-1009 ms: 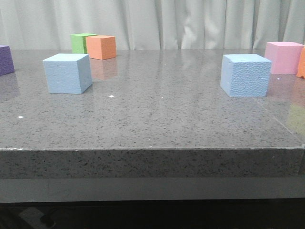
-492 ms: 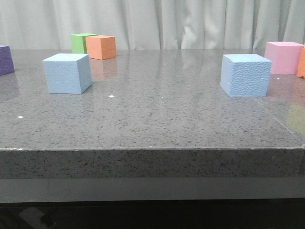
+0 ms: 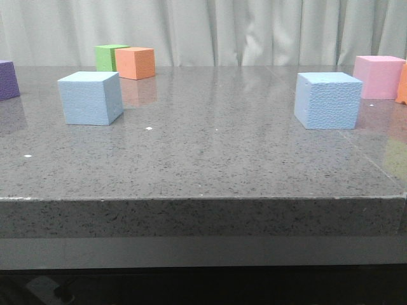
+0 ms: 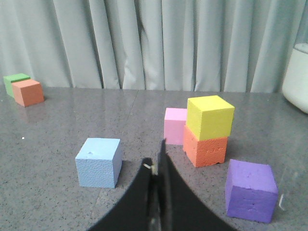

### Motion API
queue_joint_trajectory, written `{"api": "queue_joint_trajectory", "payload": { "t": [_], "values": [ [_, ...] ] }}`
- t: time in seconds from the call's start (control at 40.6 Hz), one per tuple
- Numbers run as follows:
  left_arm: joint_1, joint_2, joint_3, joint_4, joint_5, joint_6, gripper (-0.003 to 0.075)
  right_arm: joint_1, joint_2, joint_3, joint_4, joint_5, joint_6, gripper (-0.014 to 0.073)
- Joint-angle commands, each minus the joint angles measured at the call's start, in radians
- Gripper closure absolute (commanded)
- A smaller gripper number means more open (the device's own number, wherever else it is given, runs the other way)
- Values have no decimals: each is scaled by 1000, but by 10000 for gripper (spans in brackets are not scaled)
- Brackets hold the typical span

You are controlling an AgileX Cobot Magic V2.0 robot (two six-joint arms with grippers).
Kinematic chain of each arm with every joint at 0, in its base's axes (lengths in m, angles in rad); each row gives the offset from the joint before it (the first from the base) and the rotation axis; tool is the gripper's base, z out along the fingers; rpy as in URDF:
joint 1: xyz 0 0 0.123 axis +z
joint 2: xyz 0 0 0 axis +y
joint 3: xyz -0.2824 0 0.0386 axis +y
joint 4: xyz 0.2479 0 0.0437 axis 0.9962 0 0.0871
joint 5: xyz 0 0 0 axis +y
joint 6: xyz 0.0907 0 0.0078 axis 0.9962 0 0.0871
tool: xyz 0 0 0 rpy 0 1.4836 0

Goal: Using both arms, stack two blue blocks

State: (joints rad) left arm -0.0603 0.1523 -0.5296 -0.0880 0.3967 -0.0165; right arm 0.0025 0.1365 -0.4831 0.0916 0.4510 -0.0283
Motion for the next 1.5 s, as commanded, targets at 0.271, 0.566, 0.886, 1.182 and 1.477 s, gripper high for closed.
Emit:
{"api": "queue_joint_trajectory", "payload": {
  "t": [0.271,0.566,0.886,1.182,1.477],
  "values": [
    [-6,210,-160,-13,95,-6,741,0,228,-140,0,4,-8,712],
    [-6,229,-160,-13,95,-6,741,0,233,-140,0,16,-8,712],
    [-6,229,-160,14,113,-6,710,-1,233,-139,-1,-43,-6,547],
    [-3,229,-160,74,57,-6,114,-1,233,-139,-38,-68,-6,123],
    [-3,229,-160,74,57,-6,123,-1,233,-139,-31,-67,-6,124]
  ]
}}
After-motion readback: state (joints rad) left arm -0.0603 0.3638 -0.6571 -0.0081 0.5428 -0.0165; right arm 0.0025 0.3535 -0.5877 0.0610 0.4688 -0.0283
